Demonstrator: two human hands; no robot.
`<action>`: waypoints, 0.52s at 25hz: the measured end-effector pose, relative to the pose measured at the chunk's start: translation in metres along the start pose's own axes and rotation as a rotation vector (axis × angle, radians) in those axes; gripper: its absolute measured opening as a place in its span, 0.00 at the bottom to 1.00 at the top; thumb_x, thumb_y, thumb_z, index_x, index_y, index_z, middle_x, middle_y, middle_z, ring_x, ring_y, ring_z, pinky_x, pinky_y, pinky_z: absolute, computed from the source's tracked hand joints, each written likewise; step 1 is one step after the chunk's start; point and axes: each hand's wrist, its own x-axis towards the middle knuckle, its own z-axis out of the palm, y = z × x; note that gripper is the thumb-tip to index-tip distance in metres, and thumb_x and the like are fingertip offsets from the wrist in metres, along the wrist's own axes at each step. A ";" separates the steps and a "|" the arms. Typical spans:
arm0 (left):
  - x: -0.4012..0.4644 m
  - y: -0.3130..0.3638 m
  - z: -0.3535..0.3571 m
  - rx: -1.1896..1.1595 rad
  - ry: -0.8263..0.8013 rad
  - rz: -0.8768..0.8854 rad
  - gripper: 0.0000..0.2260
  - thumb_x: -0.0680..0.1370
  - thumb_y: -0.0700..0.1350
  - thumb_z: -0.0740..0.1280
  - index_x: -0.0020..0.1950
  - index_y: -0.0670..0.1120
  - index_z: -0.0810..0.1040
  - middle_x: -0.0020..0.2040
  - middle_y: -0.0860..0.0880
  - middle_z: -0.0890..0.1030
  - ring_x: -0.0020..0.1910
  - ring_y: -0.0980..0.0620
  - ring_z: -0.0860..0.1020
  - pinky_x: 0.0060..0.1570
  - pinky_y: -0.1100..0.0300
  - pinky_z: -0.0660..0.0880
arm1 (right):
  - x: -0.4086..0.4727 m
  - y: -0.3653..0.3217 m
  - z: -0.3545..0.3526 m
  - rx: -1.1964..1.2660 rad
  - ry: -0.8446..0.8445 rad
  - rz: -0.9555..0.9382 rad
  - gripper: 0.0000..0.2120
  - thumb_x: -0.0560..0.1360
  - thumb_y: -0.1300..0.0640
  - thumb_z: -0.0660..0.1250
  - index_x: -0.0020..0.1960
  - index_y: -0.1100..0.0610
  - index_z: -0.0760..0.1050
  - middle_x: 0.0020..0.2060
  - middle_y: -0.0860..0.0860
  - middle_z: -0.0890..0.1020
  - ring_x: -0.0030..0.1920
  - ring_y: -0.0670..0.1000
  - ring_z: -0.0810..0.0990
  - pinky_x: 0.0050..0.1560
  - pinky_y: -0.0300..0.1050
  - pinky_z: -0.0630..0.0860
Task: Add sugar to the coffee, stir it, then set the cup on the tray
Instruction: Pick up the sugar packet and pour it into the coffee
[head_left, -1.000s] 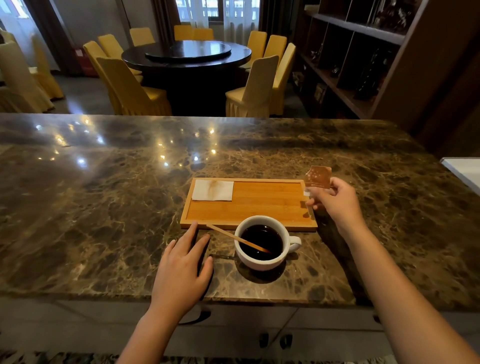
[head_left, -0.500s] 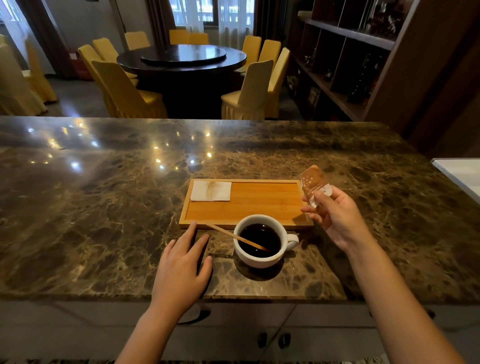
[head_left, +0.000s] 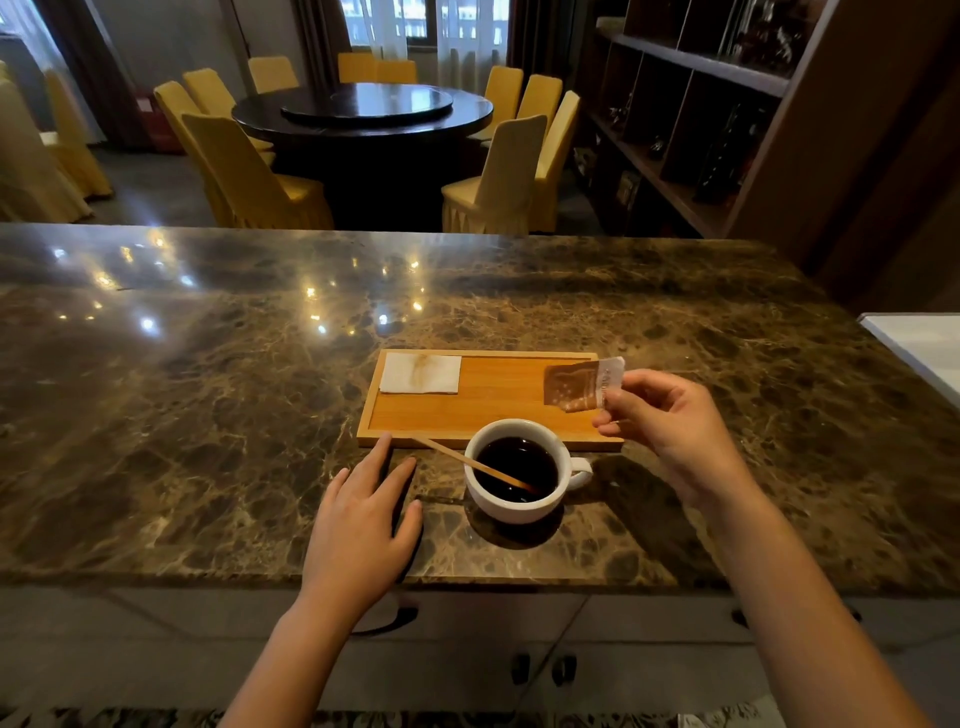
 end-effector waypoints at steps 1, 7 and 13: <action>0.000 0.000 0.000 0.000 -0.001 -0.001 0.20 0.76 0.50 0.63 0.67 0.48 0.70 0.73 0.46 0.61 0.68 0.47 0.65 0.66 0.49 0.58 | -0.001 -0.004 0.002 -0.041 -0.012 -0.018 0.07 0.75 0.65 0.65 0.48 0.59 0.80 0.34 0.53 0.84 0.33 0.47 0.83 0.35 0.36 0.80; 0.000 0.001 0.000 -0.004 -0.006 -0.007 0.20 0.76 0.50 0.63 0.67 0.48 0.70 0.73 0.46 0.61 0.68 0.47 0.64 0.66 0.48 0.57 | -0.008 -0.026 0.015 -0.432 -0.134 -0.217 0.08 0.73 0.65 0.67 0.43 0.54 0.81 0.35 0.49 0.81 0.31 0.43 0.79 0.32 0.32 0.76; 0.000 0.002 -0.001 -0.005 -0.003 -0.002 0.20 0.76 0.49 0.64 0.67 0.48 0.71 0.73 0.45 0.62 0.68 0.46 0.64 0.66 0.46 0.60 | -0.004 -0.031 0.023 -0.568 -0.160 -0.314 0.06 0.73 0.63 0.69 0.43 0.53 0.81 0.36 0.46 0.80 0.31 0.43 0.78 0.31 0.30 0.73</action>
